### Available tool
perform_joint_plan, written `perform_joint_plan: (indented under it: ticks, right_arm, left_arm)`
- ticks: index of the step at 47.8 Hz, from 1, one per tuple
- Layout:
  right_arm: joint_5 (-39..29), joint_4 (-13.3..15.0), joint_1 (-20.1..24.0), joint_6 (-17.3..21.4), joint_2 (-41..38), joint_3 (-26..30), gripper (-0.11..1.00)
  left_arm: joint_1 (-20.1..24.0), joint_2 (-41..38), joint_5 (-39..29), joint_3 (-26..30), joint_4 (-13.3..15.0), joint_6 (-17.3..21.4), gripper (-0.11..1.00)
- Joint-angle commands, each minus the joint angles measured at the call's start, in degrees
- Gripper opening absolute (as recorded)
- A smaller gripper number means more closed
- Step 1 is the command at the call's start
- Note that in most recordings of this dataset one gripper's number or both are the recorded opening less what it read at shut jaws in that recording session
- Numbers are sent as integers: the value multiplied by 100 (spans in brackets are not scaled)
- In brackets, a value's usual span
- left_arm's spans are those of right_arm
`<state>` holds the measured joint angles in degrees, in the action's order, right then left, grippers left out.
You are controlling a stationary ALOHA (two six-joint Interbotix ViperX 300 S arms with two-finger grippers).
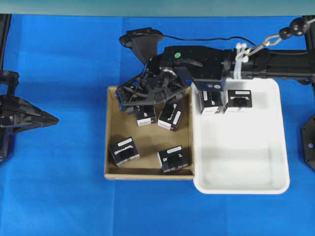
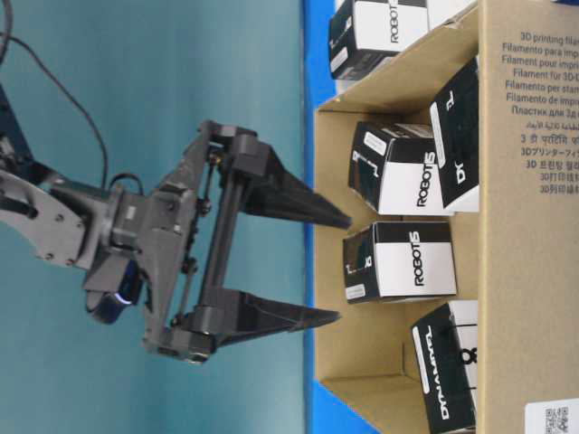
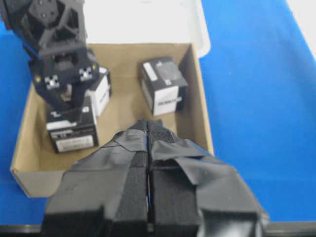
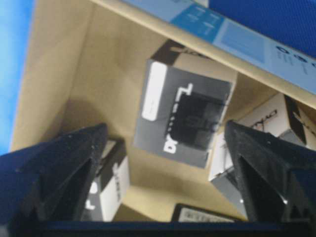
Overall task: Pick a box that is randomly placed inside the cardboard box.
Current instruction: 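Lower the right gripper and close it on the top-left black-and-white cube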
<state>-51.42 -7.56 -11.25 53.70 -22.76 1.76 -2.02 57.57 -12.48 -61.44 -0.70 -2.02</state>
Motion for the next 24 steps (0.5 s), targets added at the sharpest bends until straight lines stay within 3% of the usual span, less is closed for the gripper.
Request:
perform_joint_plan:
  ticks: [1,24]
  right_arm:
    - [9,18,26,141,-70,26,100]
    - [26,439,158,905,-352,70,100]
  left_arm:
    - [-9,-26,26,167,-18,0,-7]
    - [-9,-26,26,132,-9,0,-6]
